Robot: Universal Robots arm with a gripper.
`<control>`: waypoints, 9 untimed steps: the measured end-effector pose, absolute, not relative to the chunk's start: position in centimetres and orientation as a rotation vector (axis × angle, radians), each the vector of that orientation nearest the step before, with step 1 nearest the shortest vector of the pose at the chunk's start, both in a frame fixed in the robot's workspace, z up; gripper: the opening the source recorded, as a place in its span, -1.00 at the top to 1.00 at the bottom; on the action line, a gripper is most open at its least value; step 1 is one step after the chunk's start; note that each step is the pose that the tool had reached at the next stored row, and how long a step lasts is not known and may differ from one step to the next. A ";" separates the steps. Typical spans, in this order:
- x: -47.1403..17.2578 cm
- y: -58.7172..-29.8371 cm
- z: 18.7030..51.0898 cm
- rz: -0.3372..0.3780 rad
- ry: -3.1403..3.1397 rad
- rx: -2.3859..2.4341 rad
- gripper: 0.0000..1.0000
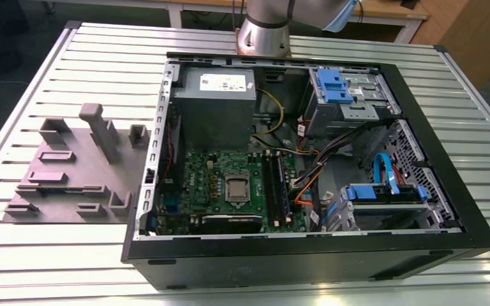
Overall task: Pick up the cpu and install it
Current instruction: 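Close the cpu cover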
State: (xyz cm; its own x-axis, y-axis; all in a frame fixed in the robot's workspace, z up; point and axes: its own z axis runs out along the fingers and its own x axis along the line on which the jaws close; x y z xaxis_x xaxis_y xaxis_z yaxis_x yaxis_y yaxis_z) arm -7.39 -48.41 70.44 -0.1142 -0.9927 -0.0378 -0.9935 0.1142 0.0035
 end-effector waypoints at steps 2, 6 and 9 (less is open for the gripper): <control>-7.4 -48.4 70.4 0.043 2.326 -2.074 0.80; -7.4 -48.4 70.2 0.043 2.326 -2.073 0.80; -7.4 -48.4 70.0 0.043 2.326 -2.073 0.80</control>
